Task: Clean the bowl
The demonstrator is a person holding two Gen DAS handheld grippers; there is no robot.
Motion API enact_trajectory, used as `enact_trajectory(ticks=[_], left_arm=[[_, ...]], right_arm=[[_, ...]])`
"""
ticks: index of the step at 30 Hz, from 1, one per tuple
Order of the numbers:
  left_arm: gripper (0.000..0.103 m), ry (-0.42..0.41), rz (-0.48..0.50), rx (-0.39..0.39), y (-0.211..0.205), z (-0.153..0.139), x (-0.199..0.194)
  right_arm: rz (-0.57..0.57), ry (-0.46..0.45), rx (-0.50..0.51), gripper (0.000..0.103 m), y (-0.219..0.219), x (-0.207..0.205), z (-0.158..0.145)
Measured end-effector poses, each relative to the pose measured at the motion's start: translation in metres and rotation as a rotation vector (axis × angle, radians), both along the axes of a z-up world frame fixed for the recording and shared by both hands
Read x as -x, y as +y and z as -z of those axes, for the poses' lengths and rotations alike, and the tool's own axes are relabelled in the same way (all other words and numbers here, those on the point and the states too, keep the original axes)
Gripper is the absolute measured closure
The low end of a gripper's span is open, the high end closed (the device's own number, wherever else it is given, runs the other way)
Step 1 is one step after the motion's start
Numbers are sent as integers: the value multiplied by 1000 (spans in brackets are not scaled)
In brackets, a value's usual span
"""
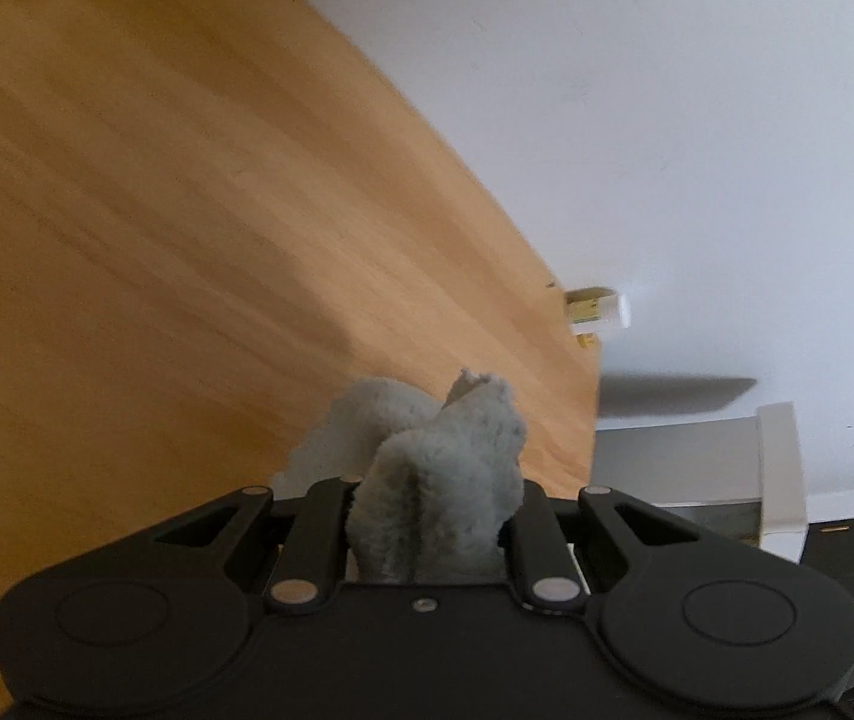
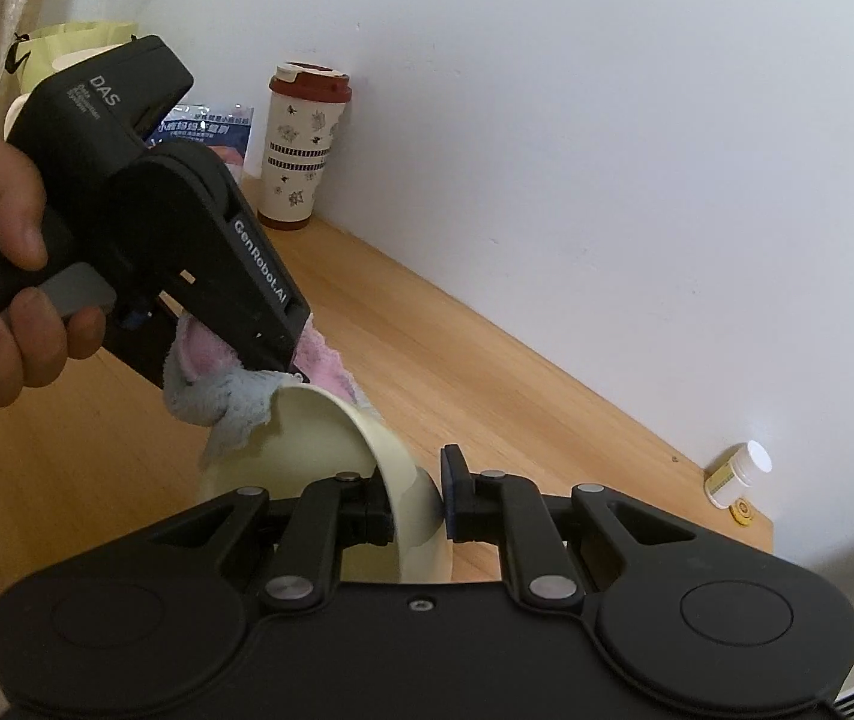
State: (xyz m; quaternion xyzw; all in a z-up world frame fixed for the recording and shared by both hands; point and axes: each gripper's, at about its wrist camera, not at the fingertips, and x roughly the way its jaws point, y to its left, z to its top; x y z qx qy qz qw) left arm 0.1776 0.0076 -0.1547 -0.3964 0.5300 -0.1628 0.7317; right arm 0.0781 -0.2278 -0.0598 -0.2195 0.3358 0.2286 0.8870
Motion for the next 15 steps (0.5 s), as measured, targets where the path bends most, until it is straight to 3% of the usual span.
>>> enact_trajectory(ticks=[12, 15], left_arm=[[89, -61, 17, 18, 4, -8, 4], [89, -30, 25, -16, 3, 4, 6]], right_arm=[[-42, 12, 4, 87, 27, 16, 19], [-29, 16, -2, 86, 24, 16, 18]])
